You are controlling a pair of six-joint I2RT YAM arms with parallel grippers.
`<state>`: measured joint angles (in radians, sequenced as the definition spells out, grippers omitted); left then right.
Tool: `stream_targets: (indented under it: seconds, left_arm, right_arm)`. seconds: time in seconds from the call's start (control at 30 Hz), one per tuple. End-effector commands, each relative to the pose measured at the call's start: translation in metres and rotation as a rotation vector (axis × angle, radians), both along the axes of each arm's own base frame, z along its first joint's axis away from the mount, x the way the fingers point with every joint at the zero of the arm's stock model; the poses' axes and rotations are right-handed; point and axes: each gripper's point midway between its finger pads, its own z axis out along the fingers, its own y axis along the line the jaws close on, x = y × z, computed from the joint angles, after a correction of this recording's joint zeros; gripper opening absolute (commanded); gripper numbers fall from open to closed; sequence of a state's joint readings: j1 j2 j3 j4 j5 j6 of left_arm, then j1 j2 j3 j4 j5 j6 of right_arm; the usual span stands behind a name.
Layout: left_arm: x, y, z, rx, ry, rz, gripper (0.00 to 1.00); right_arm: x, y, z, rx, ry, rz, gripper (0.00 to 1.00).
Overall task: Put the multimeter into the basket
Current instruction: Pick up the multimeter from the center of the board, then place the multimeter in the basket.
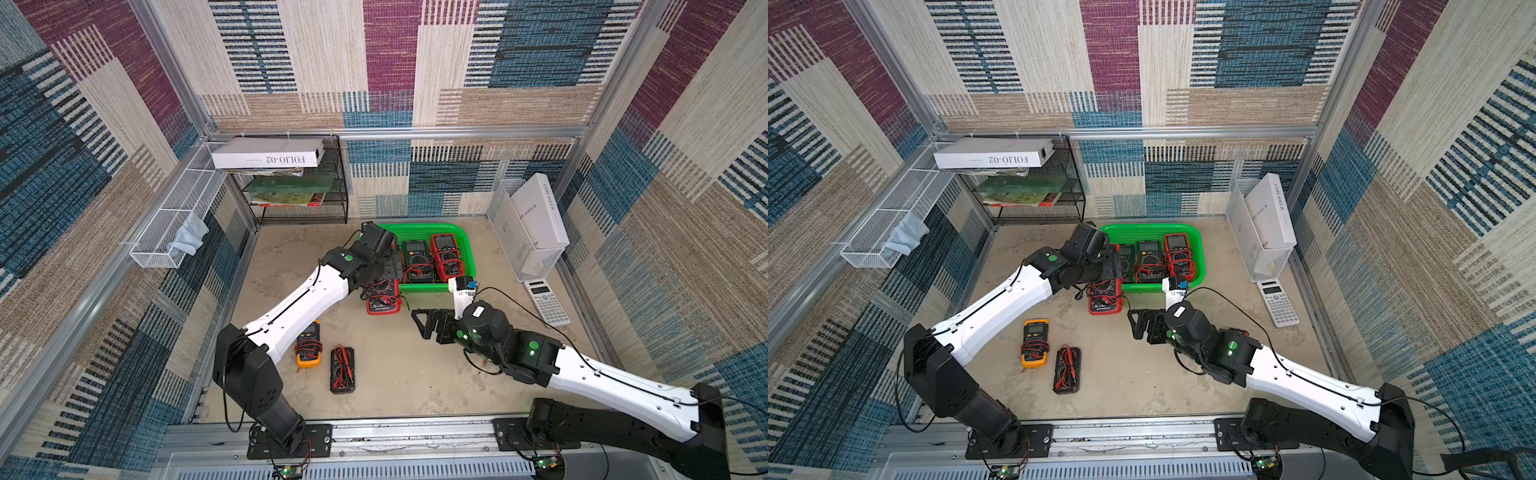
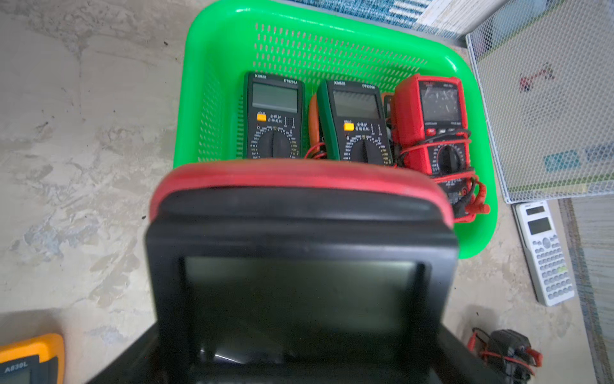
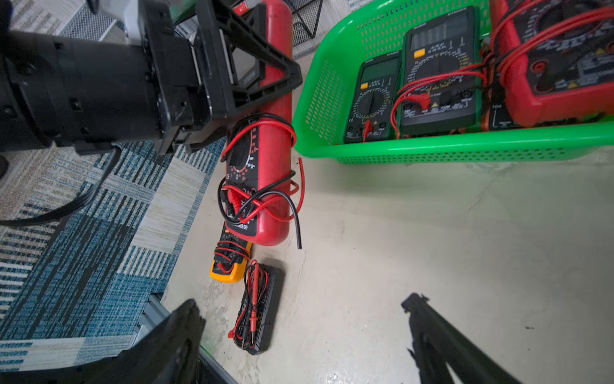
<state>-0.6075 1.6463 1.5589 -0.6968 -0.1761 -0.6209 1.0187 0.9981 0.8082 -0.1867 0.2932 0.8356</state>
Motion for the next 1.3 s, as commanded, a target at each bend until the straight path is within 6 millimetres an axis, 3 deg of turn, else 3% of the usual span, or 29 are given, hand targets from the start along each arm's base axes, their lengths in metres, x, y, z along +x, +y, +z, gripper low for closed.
stream_targets:
  seconds: [0.0,0.17,0.33,0.53,0.8,1.03,1.27]
  left_arm:
    - [0.018,-0.003,0.014,0.006,-0.051,-0.023,0.56]
    - [0.046,-0.005,0.023,0.044,-0.097,-0.034,0.56]
    - [0.071,-0.008,0.018,0.124,-0.124,-0.051,0.56]
    - [0.098,-0.012,0.003,0.213,-0.140,-0.058,0.56]
    - [0.128,-0.021,-0.031,0.270,-0.095,-0.062,0.56]
    - [0.138,-0.020,-0.072,0.291,-0.025,-0.047,0.57]
    - [0.132,-0.018,-0.100,0.303,0.037,-0.044,0.63]
  right_arm:
    - [0.010,-0.003,0.009,-0.006,-0.024,-0.013,1.00]
    - [0.023,-0.004,0.010,-0.017,-0.019,-0.029,1.00]
    - [0.030,-0.004,0.002,-0.036,0.001,-0.034,1.00]
    - [0.032,-0.004,-0.005,-0.044,0.018,-0.035,1.00]
    - [0.028,-0.011,-0.013,-0.048,0.035,-0.042,1.00]
    - [0.023,-0.023,-0.015,-0.039,0.040,-0.069,1.00]
    - [0.021,-0.026,-0.019,-0.045,0.056,-0.073,1.00]
